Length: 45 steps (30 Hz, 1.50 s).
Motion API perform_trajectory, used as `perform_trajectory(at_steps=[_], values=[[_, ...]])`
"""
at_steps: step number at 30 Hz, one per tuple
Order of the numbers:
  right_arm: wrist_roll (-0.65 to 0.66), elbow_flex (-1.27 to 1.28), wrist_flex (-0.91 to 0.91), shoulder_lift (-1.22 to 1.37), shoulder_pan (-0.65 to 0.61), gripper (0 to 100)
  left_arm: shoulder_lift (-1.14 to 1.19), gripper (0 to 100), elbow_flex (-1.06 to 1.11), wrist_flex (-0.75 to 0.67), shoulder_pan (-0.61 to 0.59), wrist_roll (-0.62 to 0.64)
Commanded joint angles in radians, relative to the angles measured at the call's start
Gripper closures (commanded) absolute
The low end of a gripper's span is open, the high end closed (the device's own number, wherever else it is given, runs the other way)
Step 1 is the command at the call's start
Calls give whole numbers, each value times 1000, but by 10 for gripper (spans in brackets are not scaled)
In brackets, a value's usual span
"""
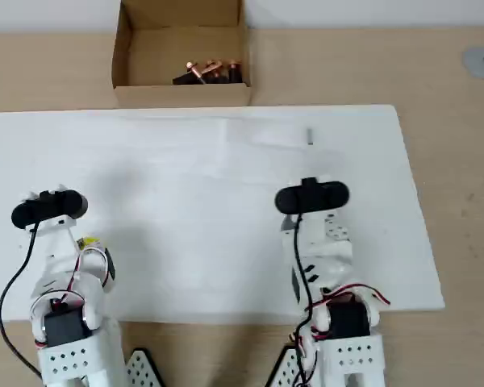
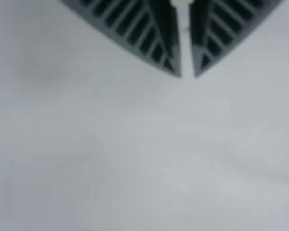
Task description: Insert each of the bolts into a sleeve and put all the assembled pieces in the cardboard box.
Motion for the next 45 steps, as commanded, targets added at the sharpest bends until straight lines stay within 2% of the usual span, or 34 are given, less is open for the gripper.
perform_trajectory(at_steps=[1,6,45], values=[[3,2,55,-130,13,988,-12,994,-5,-2,-14,3],[3,-2,210,-131,13,988,-12,994,-5,-2,-14,3],[3,-2,209,-131,13,988,-12,994,-5,-2,-14,3]])
